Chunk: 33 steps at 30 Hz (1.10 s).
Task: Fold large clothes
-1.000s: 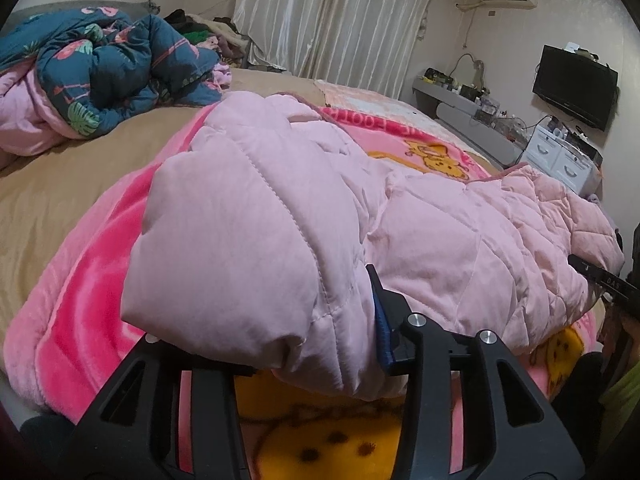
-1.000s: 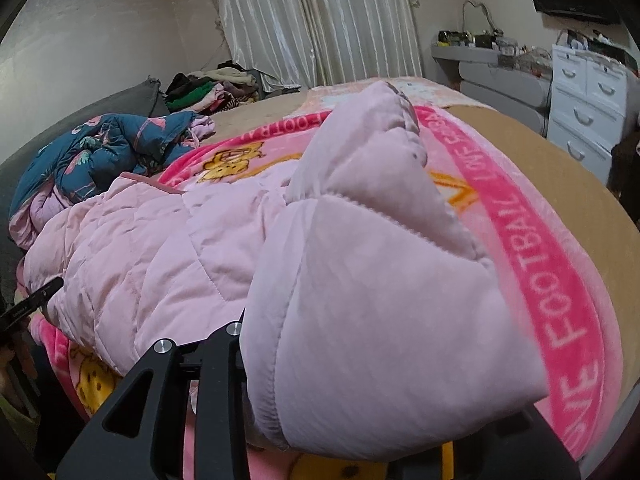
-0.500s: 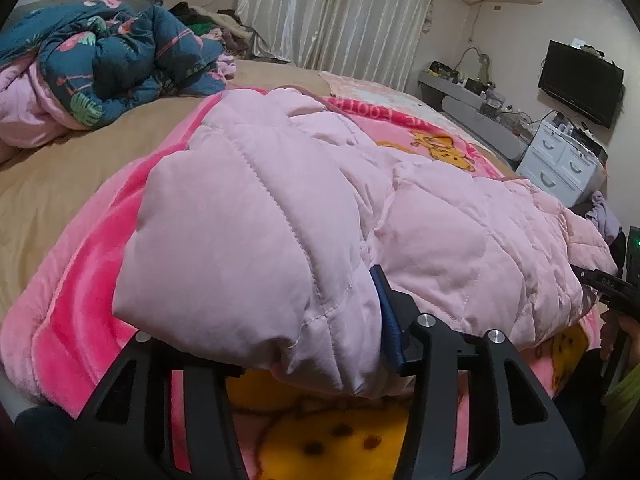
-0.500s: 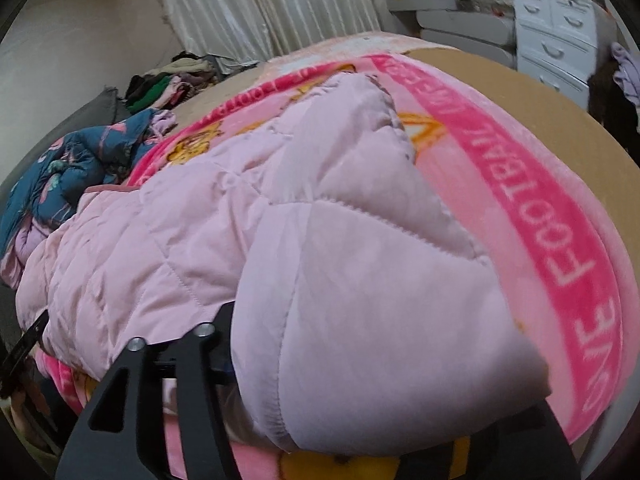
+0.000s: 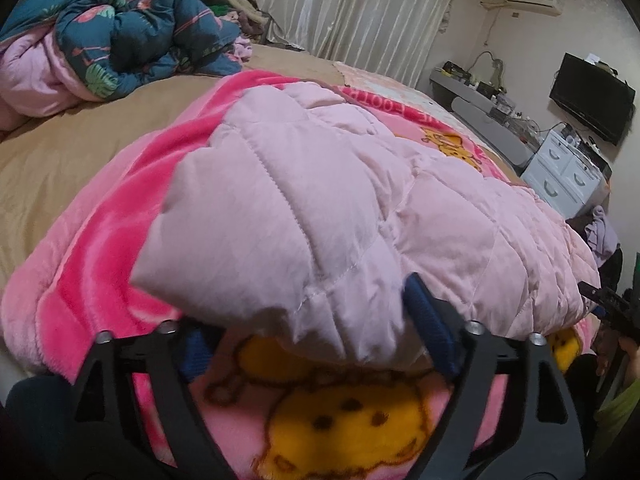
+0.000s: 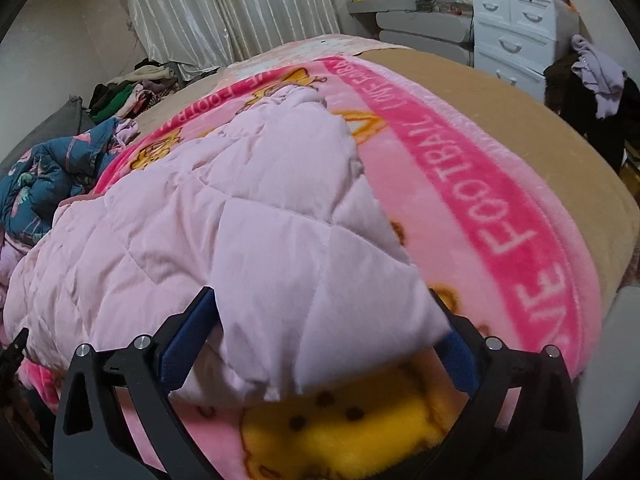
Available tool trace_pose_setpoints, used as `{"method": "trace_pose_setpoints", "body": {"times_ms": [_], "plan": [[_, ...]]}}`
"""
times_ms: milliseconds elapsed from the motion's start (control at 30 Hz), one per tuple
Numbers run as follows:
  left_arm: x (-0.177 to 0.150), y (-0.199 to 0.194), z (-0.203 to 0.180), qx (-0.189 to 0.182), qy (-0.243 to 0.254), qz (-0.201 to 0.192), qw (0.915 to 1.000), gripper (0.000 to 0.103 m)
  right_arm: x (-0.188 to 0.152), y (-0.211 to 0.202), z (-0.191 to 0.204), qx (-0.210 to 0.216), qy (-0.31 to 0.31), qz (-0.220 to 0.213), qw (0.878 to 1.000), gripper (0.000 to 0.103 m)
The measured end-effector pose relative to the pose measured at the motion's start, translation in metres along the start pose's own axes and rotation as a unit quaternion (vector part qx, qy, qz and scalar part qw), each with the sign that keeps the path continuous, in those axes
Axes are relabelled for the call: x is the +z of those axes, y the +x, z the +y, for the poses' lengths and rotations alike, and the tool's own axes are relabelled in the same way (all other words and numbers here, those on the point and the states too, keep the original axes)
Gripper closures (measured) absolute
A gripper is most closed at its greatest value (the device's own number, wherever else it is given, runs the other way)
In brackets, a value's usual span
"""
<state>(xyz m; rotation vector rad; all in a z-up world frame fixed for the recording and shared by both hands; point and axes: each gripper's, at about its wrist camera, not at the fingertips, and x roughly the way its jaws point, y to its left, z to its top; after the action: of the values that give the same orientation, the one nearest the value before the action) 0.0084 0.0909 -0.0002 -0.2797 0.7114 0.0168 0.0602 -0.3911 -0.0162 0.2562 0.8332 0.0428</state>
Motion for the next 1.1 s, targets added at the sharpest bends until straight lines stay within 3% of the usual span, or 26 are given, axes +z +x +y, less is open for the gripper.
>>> {"method": "trace_pose_setpoints", "body": {"times_ms": [167,333,533,833,1100], "plan": [[-0.007,-0.019,0.005,0.013,-0.012,0.005,0.9998,0.009,-0.013,-0.024,0.001,-0.020,-0.024,-0.018,0.999,0.004],[-0.006,-0.062,0.004,0.008,-0.015,-0.037,0.9992,0.009,-0.027,-0.064,0.017,-0.012,-0.063,-0.064,0.996,0.004],[-0.007,-0.102,-0.024,0.010,0.004,-0.079,0.9968,0.009,-0.038,-0.110,0.056,0.017,-0.118,-0.116,0.986,0.004],[-0.016,-0.116,-0.081,0.002,0.048,-0.096,0.9942,0.009,-0.055,-0.156,0.115,0.084,-0.166,-0.155,0.970,0.004],[-0.027,-0.104,-0.112,-0.013,0.071,-0.077,0.9945,0.009,-0.077,-0.168,0.143,0.110,-0.180,-0.157,0.965,0.004]]}}
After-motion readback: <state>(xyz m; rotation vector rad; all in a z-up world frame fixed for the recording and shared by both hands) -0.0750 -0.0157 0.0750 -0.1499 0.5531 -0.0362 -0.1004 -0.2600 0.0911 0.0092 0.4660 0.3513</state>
